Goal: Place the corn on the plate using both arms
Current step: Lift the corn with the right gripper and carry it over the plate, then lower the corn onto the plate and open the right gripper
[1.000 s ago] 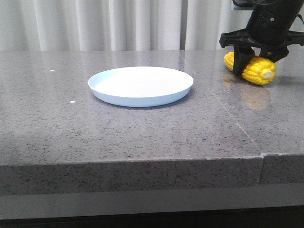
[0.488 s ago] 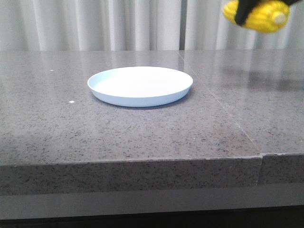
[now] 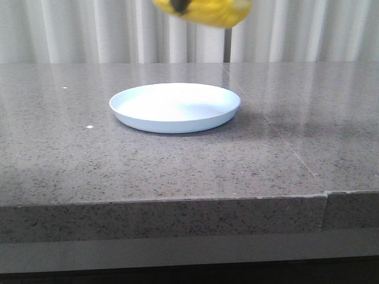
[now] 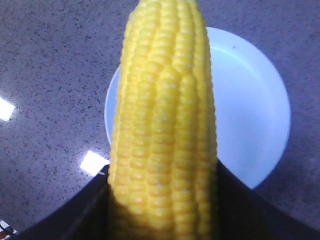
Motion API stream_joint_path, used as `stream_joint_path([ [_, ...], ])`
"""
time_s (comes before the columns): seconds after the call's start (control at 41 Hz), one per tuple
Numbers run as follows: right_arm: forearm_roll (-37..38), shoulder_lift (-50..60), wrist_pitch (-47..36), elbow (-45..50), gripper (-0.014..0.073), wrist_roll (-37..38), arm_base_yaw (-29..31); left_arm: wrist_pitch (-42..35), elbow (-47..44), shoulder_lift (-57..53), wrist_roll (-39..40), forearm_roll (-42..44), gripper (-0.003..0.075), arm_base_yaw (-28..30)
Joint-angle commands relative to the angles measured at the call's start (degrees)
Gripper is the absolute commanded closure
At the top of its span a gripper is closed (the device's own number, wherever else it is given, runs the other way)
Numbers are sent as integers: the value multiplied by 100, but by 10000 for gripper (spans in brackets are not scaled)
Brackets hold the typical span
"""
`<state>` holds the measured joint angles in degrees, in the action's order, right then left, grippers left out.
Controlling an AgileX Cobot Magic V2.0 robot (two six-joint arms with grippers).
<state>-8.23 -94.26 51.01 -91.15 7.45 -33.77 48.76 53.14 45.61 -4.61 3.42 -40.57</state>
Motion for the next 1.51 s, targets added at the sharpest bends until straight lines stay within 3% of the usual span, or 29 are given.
stream_joint_path([
  [0.0,49,-72,-627,-181,335,499,-94,-382,156,-32,64,-34,247,-49],
  [0.146,422,-582,-1066,-181,335,1682,-99,-382,156,-32,64,-34,247,-49],
  [0.366,1631,-1104,-1612,-181,335,3086,-99,-382,156,-32,64,-34,247,-49],
  [0.512,1693,-1335,-1980,-181,282,3175,-99,-382,156,-32,64,-34,247,-49],
  [0.732,1649,-1367,-2041,-181,11,3181,-99,-382,156,-32,64,-34,247,-49],
  [1.0,1737,-880,-1723,-181,-8,3159,-99,-382,156,-14,64,-34,247,-49],
  [1.171,1749,45,-1099,-181,-8,2485,-111,-382,156,-14,64,-34,247,-49],
  [1.488,1377,1760,739,-169,-8,-613,-118,-382,156,-14,64,-34,247,-49],
])
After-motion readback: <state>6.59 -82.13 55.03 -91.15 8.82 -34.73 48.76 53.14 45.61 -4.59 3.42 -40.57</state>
